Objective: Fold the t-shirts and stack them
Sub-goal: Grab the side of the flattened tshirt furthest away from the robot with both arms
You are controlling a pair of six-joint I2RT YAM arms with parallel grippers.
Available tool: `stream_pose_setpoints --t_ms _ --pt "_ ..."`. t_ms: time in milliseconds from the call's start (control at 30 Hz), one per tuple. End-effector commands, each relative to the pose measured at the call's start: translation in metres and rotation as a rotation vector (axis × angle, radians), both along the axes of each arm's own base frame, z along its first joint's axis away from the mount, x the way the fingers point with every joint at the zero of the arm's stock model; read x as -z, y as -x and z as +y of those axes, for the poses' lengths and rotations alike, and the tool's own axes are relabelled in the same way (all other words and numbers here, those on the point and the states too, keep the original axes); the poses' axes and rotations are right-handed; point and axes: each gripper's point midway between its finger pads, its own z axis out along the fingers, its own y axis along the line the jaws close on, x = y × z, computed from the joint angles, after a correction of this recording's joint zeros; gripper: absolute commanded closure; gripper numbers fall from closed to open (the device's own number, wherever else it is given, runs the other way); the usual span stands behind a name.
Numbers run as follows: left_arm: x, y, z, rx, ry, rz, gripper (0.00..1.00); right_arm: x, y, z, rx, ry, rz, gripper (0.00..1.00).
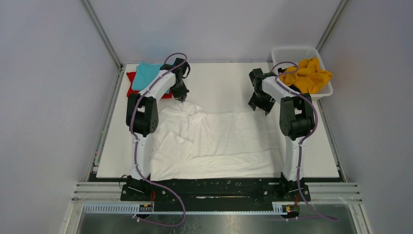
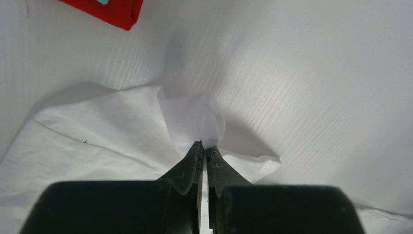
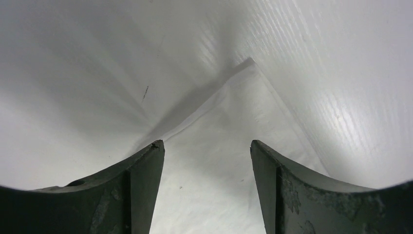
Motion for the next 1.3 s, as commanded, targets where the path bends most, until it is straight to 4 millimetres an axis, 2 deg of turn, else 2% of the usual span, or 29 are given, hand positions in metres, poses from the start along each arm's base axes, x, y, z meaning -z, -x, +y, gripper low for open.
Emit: stream_pose_setpoints --t_ms 0,133,167,300,333,367,467,567,667,767,867,1000,1133,1267 --pt "-0.035 0.001 0.004 0.025 -0.006 -0.071 1.0 -0.007 -0.018 0.007 -0.245 -0.027 -0.038 0.28" --pt "-0.035 0.003 0.002 0.033 0.004 -0.077 1.0 -0.033 -0.038 -0.006 -0.59 0.034 -0.06 0.27" --pt "-0.036 0.003 0.002 0.036 0.003 -0.079 1.0 -0.037 -0.041 -0.002 -0.725 0.002 -0.076 0.27" --pt "-0.037 0.005 0.004 0.035 -0.001 -0.089 1.0 -0.04 -0.02 -0.003 -1.186 -0.122 -0.038 0.26" --pt "-0.037 0.006 0.003 0.037 0.007 -0.09 1.0 -0.038 -0.015 -0.004 -1.261 -0.146 -0.039 0.25" --pt "-0.039 0.005 0.001 0.038 0.017 -0.097 1.0 -0.038 -0.019 -0.006 -1.284 -0.163 -0.078 0.24" --pt "-0.042 0.003 -0.001 0.047 0.031 -0.112 1.0 -0.039 -0.024 0.005 -1.428 -0.325 -0.186 0.25" --pt "-0.043 0.003 0.001 0.048 0.019 -0.117 1.0 -0.032 -0.015 -0.012 -1.494 -0.34 -0.038 0.25" --pt "-0.043 0.003 0.001 0.048 0.021 -0.117 1.0 -0.026 -0.005 -0.016 -1.571 -0.414 0.084 0.27" --pt "-0.046 0.003 0.004 0.056 0.004 -0.126 1.0 -0.018 -0.016 -0.029 -1.557 -0.361 0.145 0.28" --pt "-0.049 0.004 0.004 0.05 0.006 -0.133 1.0 -0.012 -0.017 -0.03 -1.502 -0.378 0.18 0.29" --pt "-0.053 0.001 0.002 0.06 0.016 -0.142 1.0 0.012 -0.006 -0.038 -1.491 -0.387 0.262 0.31" --pt "-0.056 0.001 0.002 0.06 0.014 -0.149 1.0 0.013 -0.009 -0.038 -1.475 -0.374 0.256 0.35" --pt "-0.058 0.001 0.004 0.057 0.008 -0.153 1.0 0.017 -0.003 -0.035 -1.466 -0.403 0.267 0.47"
